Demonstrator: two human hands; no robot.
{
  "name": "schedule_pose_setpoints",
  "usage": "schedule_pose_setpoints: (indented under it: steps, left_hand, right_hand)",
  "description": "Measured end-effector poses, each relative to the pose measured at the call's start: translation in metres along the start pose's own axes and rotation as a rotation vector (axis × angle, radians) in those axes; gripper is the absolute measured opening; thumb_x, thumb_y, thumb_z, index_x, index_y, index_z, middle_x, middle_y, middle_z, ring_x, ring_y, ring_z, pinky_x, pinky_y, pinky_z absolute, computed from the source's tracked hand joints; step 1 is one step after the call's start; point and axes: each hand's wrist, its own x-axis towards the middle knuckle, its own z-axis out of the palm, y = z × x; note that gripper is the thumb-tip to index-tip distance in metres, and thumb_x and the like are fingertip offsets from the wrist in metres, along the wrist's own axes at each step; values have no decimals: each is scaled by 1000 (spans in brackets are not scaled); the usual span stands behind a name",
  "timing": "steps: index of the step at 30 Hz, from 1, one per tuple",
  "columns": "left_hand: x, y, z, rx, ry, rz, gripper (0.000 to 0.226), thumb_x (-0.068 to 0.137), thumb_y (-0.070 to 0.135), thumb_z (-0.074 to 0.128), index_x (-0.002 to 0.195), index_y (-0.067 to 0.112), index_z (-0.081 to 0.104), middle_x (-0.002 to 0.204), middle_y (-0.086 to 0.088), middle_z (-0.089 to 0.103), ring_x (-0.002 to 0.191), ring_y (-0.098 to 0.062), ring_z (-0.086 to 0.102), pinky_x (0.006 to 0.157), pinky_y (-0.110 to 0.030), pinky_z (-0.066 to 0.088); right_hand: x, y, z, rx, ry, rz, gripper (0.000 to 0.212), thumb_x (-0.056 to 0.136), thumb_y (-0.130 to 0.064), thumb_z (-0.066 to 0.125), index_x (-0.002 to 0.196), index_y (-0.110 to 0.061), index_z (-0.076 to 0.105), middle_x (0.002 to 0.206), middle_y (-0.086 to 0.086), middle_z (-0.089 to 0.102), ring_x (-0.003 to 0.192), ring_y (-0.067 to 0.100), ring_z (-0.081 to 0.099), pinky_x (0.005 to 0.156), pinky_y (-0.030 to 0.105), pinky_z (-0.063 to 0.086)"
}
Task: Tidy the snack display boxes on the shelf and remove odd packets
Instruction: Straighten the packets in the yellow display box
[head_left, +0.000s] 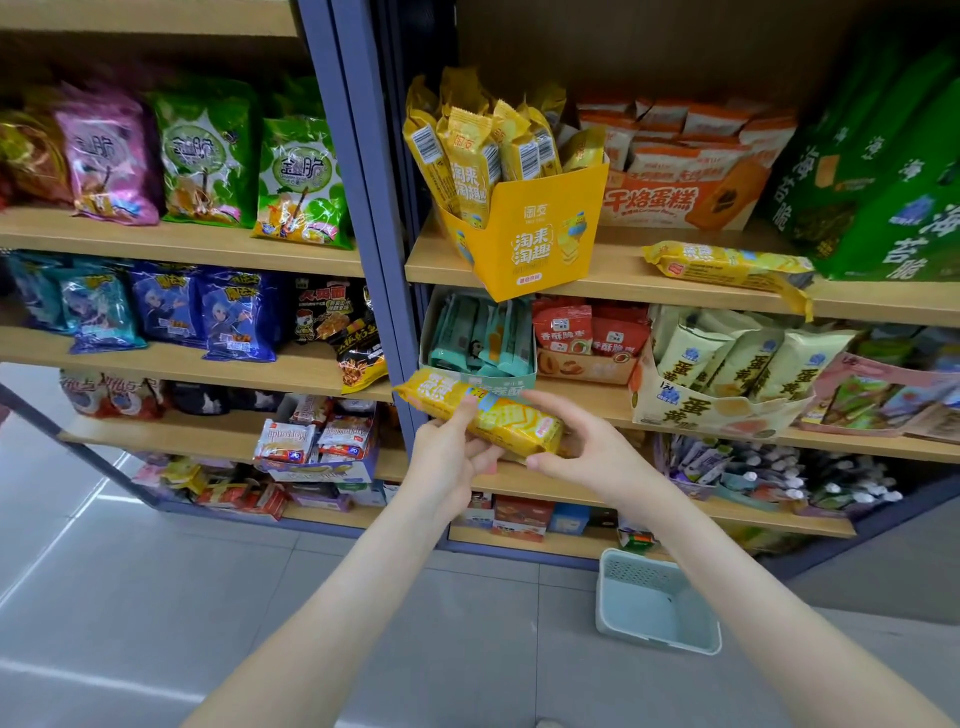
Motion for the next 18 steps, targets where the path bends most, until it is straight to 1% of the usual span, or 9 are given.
schedule_pose_setpoints:
  steps: [2, 5, 8, 10, 12, 13, 15, 16, 18]
  left_hand:
    - [0, 0, 2, -32, 36, -58, 33, 98, 16, 57, 125, -2, 51, 117, -25, 63, 88, -27, 67, 57, -31, 59]
    - [0, -2, 3, -30, 51, -117, 39, 97, 16, 58, 129, -3, 49, 113, -26, 62, 89, -30, 66, 55, -33, 58]
    - [1, -4, 4, -36, 60, -150, 38, 97, 17, 58, 129, -1, 49, 98, -21, 64, 84, -28, 65, 56, -33, 56]
    - [2, -6, 5, -39, 56, -162, 37, 97, 17, 58, 128, 0, 49, 93, -19, 63, 81, -27, 65, 57, -34, 55]
    - [2, -7, 5, -43, 46, -169, 34, 97, 17, 57, 126, 0, 50, 92, -19, 64, 81, -27, 65, 58, -34, 55]
    - [2, -7, 5, -58, 32, -173, 33, 97, 17, 57, 125, 1, 51, 93, -19, 65, 83, -27, 65, 58, -34, 55]
    - [2, -6, 4, -139, -34, -187, 31, 98, 17, 54, 124, 0, 53, 99, -19, 67, 88, -27, 67, 58, -36, 59]
    - [2, -5, 2, -179, -86, -190, 31, 99, 18, 52, 124, 0, 53, 103, -19, 68, 92, -27, 67, 61, -38, 60]
    - [2, -6, 2, -151, -207, -186, 33, 100, 20, 47, 125, 0, 55, 109, -17, 70, 98, -26, 69, 72, -40, 61]
  right_hand:
    - [-1, 0, -3, 17, 12, -14, 58, 85, -7, 70, 125, -44, 50, 131, -14, 54, 115, 3, 55, 95, 21, 48]
    - [-3, 0, -6, -20, 44, -5, 47, 88, -8, 66, 120, -40, 56, 124, -10, 59, 111, 14, 58, 94, 26, 50]
    - [-4, 1, -9, -37, 53, 7, 40, 89, -9, 65, 118, -35, 59, 120, -7, 61, 108, 18, 59, 90, 24, 49]
    - [-4, 2, -9, -70, 59, 4, 39, 89, -10, 66, 118, -36, 60, 120, -5, 63, 108, 22, 59, 92, 30, 50]
    - [-5, 4, -10, -86, 46, -8, 41, 88, -11, 67, 119, -37, 59, 123, -6, 62, 110, 21, 59, 94, 34, 51]
    - [-5, 5, -11, -48, 27, -6, 44, 88, -12, 69, 122, -37, 56, 125, -7, 61, 112, 17, 60, 94, 31, 51]
    - [-7, 6, -14, 122, -13, 24, 47, 88, -20, 68, 129, -36, 50, 132, -7, 58, 117, 10, 59, 97, 25, 48]
    - [-7, 7, -16, 206, -20, 44, 46, 90, -30, 65, 132, -36, 48, 135, -6, 57, 120, 8, 57, 99, 25, 46]
    - [-6, 8, -18, 308, -37, 103, 52, 87, -50, 58, 135, -36, 46, 139, -7, 54, 124, 6, 53, 104, 27, 41]
